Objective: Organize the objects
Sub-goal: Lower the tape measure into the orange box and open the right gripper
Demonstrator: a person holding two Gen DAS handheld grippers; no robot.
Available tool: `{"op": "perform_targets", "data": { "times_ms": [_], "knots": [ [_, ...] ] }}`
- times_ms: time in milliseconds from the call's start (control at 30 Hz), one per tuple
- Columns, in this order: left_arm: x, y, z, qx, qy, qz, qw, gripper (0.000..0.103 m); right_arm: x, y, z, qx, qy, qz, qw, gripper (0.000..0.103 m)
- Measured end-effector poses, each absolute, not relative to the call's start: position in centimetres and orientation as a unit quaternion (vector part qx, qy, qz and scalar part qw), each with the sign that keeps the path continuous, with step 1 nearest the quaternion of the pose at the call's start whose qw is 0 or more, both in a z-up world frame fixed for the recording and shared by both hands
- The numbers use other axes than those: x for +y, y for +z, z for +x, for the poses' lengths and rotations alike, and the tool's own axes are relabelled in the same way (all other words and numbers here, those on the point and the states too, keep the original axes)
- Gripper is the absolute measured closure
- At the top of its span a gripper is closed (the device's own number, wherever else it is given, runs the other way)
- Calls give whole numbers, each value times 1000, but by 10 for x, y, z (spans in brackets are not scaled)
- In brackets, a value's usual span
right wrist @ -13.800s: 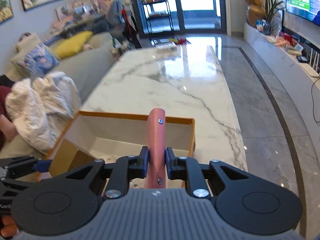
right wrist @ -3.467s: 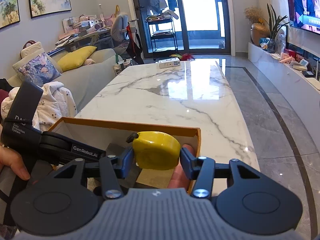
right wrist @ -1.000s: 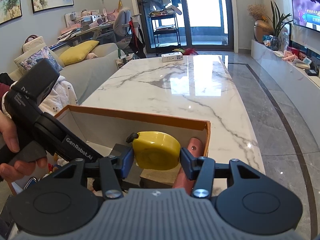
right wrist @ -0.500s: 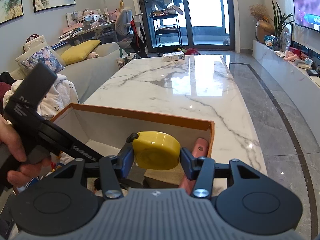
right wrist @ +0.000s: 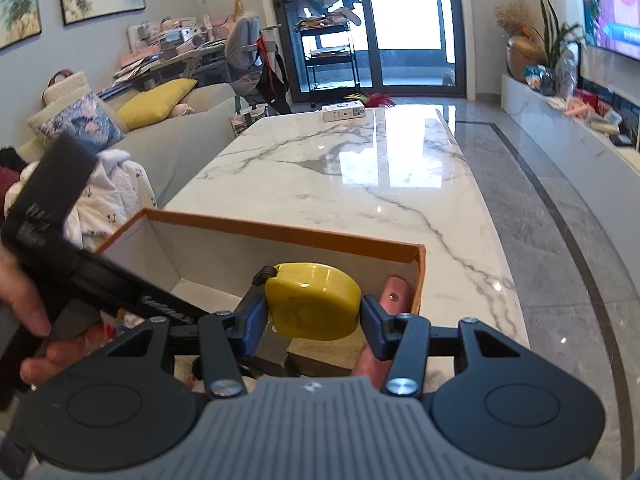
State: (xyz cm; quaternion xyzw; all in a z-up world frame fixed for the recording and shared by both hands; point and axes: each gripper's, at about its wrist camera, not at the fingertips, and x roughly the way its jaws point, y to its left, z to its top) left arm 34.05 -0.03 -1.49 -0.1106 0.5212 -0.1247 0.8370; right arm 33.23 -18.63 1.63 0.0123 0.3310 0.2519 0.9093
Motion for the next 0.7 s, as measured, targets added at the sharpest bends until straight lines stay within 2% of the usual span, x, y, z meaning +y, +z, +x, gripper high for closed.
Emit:
{"op": "perform_targets", "data": {
  "times_ms": [233,700],
  "knots": [
    [0,14,291,468,-159,-95,864,63,-184,21,329,375,259,26,890,50],
    [-3,4,263,456,-153,-128,867,63,-139,9,341,458,198,-80,863,50]
  ]
}}
